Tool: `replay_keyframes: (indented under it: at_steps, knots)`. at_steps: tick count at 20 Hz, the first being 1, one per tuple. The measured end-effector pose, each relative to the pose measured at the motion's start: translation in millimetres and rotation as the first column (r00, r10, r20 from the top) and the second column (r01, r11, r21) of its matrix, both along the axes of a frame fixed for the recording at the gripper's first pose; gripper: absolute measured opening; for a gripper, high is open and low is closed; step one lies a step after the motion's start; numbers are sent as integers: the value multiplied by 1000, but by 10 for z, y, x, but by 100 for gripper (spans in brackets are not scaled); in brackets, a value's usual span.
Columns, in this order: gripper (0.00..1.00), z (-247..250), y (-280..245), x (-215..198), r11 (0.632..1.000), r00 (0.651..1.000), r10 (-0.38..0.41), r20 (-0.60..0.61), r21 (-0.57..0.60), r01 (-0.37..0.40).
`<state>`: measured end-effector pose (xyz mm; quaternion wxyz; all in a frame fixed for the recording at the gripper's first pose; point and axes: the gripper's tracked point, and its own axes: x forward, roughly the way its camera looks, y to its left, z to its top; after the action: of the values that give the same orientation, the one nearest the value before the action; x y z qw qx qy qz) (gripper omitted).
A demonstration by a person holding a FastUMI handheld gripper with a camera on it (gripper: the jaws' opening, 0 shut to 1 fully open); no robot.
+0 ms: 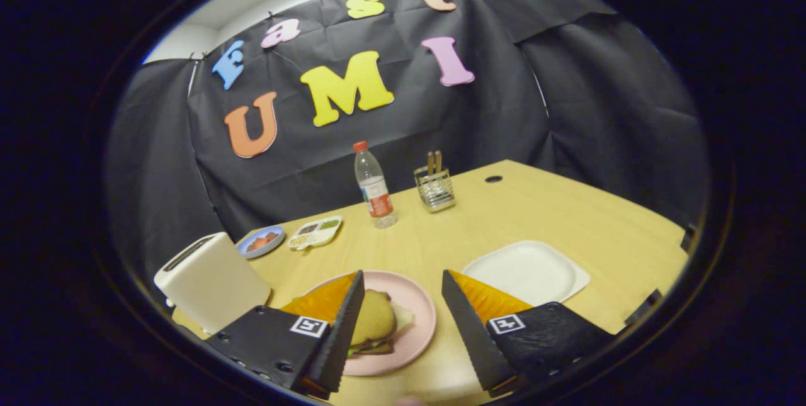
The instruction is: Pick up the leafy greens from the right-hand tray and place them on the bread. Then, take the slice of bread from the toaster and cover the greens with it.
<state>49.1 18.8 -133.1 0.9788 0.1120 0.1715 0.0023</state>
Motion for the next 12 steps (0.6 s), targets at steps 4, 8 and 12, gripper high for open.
replay_keyframes:
  at_steps: [4,8,12]
  knots:
    - [92,544,-345,-160,992,989,35,144,-128,-17]
    - [95,1109,-573,-380,985,962,79,262,-168,-35]
    - [95,1602,-867,-580,981,932,92,350,-191,-25]
